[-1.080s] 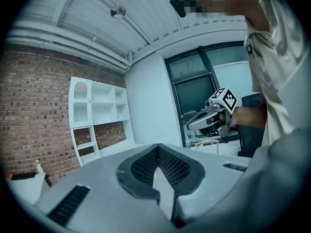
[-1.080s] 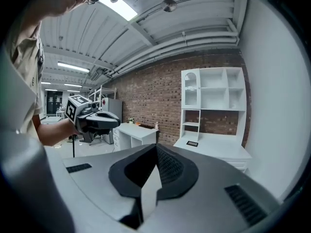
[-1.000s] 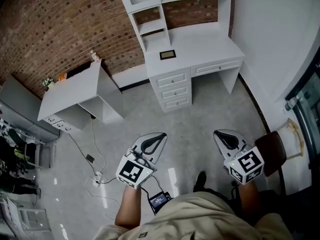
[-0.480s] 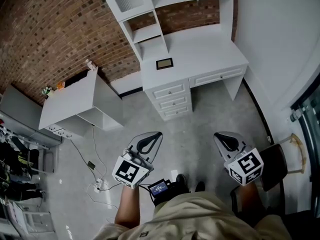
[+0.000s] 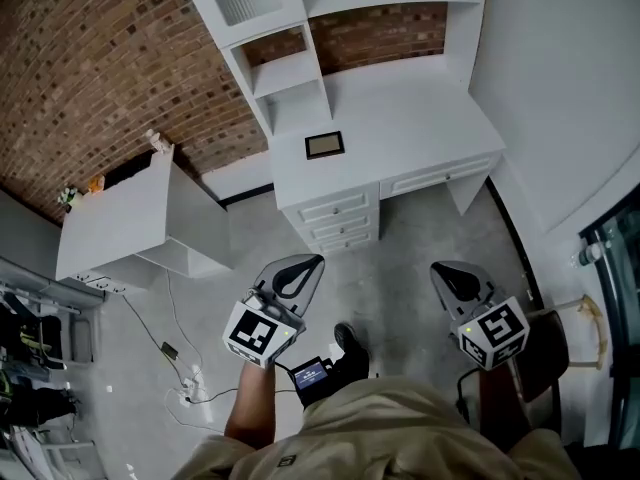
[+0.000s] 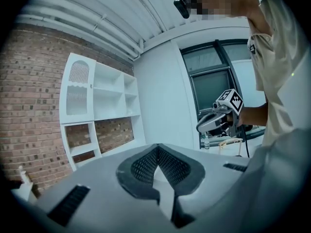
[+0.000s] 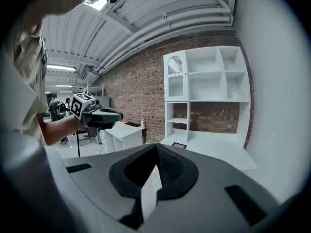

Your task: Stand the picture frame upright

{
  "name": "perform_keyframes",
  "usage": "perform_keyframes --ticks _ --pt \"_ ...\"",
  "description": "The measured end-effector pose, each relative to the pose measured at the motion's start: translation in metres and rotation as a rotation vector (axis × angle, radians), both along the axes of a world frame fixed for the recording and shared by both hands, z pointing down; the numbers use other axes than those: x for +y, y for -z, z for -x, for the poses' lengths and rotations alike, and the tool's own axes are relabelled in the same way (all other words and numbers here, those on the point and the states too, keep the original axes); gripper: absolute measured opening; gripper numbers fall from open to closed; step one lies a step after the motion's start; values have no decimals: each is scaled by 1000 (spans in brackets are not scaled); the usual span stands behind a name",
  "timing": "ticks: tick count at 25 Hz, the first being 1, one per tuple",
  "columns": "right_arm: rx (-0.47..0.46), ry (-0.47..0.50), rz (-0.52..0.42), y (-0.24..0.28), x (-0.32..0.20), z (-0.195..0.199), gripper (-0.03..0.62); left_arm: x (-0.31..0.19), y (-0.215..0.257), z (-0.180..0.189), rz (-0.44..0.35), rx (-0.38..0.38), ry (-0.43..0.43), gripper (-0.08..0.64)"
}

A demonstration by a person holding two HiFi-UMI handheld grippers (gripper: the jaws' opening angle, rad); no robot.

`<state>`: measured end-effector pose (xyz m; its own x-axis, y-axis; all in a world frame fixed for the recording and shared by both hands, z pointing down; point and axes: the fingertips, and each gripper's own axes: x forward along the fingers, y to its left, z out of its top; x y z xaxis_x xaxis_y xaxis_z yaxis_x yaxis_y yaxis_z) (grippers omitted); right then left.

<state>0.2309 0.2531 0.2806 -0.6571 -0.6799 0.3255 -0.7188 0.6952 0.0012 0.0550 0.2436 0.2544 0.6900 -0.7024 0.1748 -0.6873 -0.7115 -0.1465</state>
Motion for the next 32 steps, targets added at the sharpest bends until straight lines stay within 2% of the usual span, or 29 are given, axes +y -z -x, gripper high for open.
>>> perform_keyframes --ticks 8,15,23,26,32 --pt "-1 -14 -42 18 -133 79 3 -124 12 63 -19 7 -52 6" --pt "20 13 -55 28 -216 125 3 -199 23 109 -40 31 -23 6" --pt "14 76 -35 14 -316 150 3 -285 12 135 -23 17 49 6" --pt "7 126 -22 0 -365 159 3 -331 2 141 -18 3 92 6" --pt "33 237 8 -22 -468 176 3 -429 -19 145 45 5 168 6"
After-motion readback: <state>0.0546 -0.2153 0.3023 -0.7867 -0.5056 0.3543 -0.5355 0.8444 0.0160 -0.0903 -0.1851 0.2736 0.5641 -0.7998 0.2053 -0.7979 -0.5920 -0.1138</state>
